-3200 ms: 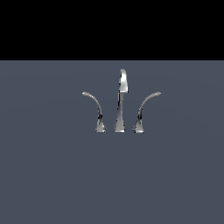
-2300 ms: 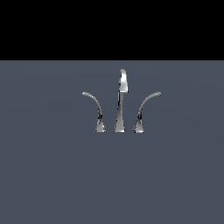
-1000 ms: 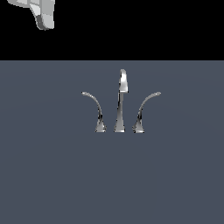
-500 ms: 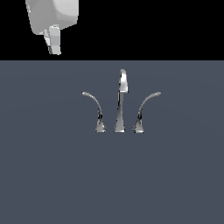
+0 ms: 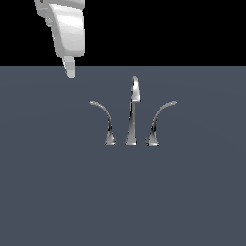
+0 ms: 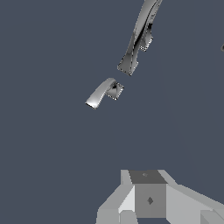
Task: Turn on the faucet by rotating a designated handle.
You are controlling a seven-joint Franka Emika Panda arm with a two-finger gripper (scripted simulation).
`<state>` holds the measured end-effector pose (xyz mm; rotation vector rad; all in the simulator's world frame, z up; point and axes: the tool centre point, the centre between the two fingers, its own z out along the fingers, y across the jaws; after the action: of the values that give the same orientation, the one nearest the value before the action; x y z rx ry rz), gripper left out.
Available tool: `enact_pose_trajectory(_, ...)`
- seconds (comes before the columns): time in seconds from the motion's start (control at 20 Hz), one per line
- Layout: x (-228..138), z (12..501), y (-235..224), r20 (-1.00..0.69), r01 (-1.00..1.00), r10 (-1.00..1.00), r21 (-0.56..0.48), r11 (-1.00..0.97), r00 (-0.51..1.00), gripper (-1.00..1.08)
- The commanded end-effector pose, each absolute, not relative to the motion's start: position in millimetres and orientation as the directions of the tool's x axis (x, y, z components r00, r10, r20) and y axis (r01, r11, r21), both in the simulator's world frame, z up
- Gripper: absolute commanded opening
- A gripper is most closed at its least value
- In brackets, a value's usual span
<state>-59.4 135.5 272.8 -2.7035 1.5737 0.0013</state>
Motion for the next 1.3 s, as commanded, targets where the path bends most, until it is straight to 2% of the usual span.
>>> enact_pose_trajectory(0.0, -47.7, 262.9, 134.8, -0.007, -0.894, -0.894, -0.011, -0.449, 0.449, -1.00)
enact_pose_trajectory(0.8, 27.9, 196.6, 111.2, 0.000, -0.993, -0.993, -0.002, -0.121, 0.121, -1.00)
enact_pose_trajectory(1.25, 53.3, 173.4, 95.3, 0.002, -1.000, -1.000, 0.000, 0.005, -0.005, -1.00)
